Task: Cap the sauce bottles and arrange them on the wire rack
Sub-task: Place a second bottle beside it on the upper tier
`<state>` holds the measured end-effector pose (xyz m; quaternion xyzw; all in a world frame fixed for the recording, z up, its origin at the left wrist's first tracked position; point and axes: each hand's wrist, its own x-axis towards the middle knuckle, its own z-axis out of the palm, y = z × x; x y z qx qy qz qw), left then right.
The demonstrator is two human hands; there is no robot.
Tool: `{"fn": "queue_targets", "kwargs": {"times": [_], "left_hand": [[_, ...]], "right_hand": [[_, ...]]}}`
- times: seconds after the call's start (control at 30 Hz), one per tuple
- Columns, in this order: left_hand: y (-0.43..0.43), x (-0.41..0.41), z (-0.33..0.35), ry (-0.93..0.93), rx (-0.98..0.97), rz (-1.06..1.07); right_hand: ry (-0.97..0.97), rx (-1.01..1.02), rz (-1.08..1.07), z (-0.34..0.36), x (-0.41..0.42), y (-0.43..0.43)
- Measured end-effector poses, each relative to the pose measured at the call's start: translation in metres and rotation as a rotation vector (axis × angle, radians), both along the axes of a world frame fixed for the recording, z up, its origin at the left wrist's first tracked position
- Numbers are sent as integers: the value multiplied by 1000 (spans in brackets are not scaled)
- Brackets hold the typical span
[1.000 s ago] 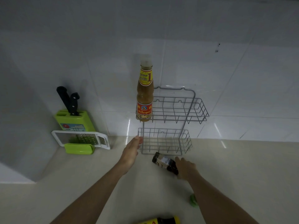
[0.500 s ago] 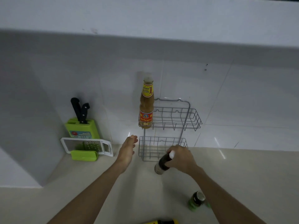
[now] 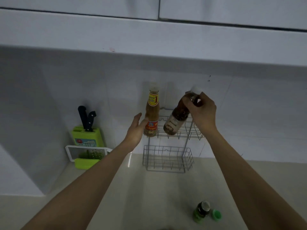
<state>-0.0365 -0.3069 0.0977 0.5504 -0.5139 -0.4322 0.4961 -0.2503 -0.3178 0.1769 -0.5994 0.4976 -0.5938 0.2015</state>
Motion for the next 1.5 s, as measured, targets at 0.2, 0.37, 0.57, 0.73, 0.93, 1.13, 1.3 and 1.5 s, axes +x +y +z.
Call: {"fn": "queue_targets", "kwargs": {"times": [0.2, 0.37, 0.57, 0.73, 0.93, 1.13, 1.3, 1.5], "left_hand": [[-16, 0, 8, -41, -38, -127], [-20, -2, 6, -70, -76, -146], [-18, 2, 5, -111, -82, -131], [-18, 3, 2, -133, -70, -135], [-19, 3, 0, -157, -56, -134], [-18, 1, -2, -161, -46, -145], [1, 1, -5, -196, -86, 57], [69, 16, -72, -129, -41, 218]], "right_hand": [[159, -19, 84, -14, 23, -31], [282, 67, 178, -25, 31, -44], [321, 156, 221, -36, 35, -49], [273, 265, 262, -44, 35, -47], [277, 339, 282, -65, 33, -44], [284, 392, 275, -66, 36, -37], [-15, 243, 88, -73, 46, -1], [292, 329, 189, -155, 68, 84]]}}
